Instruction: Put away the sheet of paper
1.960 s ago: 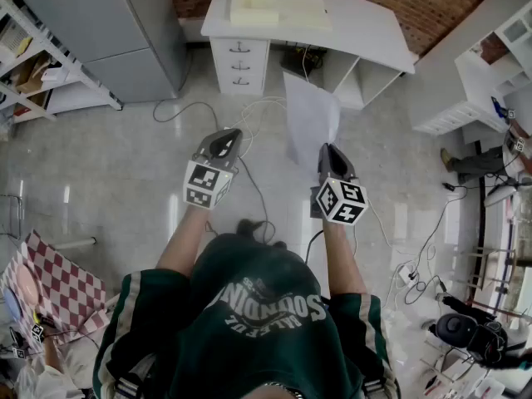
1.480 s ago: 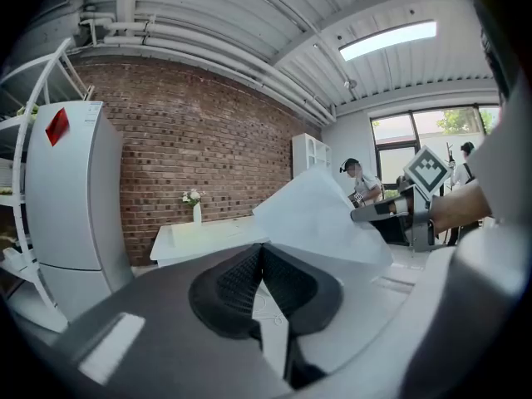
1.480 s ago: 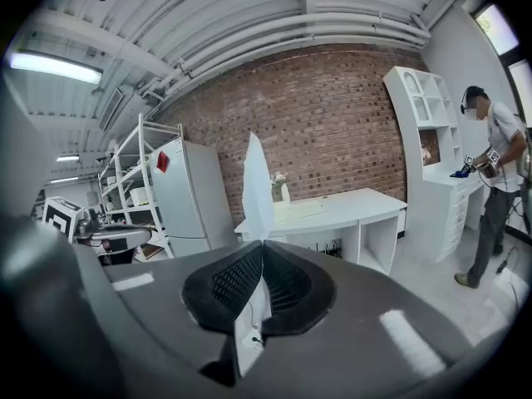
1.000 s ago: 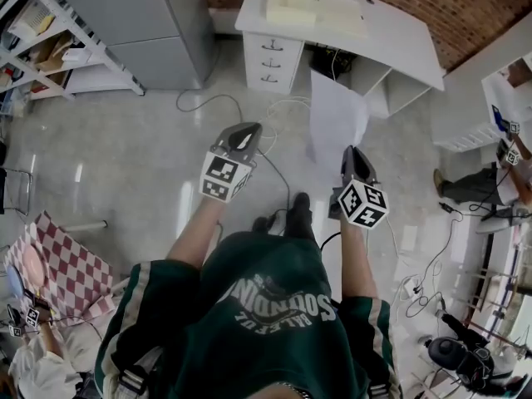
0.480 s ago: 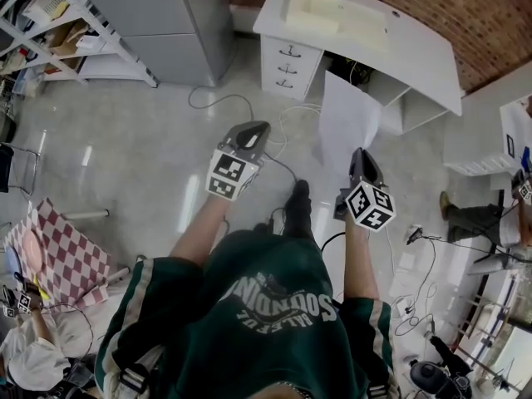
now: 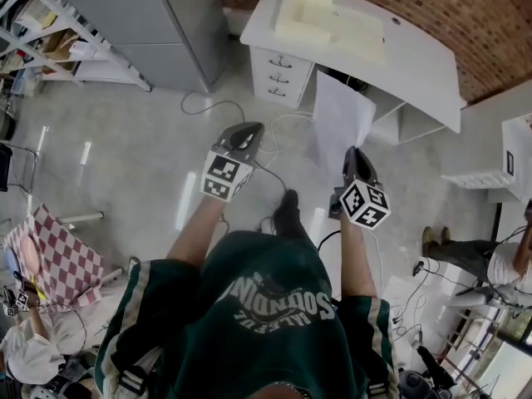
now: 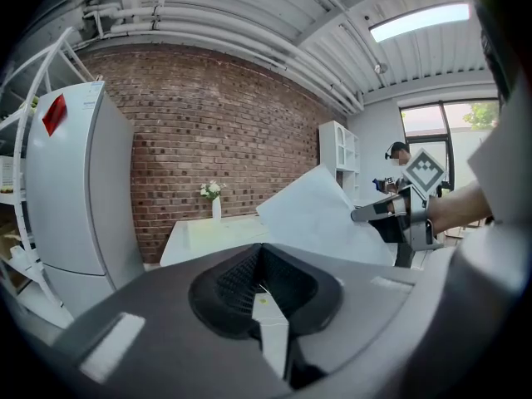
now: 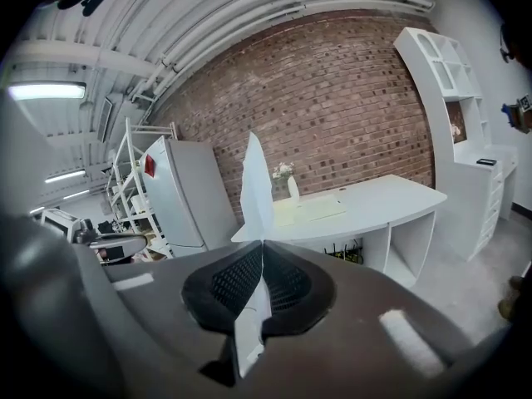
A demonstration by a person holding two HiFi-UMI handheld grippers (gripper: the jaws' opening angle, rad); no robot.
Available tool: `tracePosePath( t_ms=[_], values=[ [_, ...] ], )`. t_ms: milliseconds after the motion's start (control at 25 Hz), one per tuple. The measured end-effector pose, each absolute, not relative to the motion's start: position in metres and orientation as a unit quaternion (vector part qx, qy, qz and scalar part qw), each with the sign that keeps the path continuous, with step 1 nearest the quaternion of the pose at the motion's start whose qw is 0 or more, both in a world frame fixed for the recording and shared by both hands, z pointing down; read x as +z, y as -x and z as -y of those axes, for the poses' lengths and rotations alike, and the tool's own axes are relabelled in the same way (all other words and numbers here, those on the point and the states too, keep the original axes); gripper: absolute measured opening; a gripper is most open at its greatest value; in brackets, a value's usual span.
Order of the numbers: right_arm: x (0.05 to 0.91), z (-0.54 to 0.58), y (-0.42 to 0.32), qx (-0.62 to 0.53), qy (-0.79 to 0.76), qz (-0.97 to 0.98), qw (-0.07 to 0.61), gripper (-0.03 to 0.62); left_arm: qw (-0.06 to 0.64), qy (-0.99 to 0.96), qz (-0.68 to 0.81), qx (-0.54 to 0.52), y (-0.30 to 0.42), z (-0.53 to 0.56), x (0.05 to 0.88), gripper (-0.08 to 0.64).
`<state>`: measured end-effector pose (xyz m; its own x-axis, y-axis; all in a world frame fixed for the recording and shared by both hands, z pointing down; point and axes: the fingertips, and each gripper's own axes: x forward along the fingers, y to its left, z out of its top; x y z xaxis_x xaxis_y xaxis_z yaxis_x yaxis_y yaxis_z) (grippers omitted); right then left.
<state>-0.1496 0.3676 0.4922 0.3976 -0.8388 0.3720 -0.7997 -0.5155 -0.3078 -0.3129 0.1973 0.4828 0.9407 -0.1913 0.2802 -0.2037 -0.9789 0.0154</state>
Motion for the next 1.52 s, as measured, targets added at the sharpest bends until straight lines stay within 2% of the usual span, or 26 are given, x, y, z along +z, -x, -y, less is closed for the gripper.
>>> tracePosePath(
  t_ms=[840, 1520],
  values=[
    [0.504, -0.305, -0.006, -0.272, 0.789, -0.548, 0.046, 0.002, 0.025, -0.971, 0.174, 0.160, 0.182, -0.157, 0.482, 0.011],
    [0.513, -0.272, -0.046, -0.271, 0.786, -0.554, 0.044, 0.002, 0.024, -0.973, 0.167, 0.161, 0.139, -0.128, 0.494, 0.011]
  ],
)
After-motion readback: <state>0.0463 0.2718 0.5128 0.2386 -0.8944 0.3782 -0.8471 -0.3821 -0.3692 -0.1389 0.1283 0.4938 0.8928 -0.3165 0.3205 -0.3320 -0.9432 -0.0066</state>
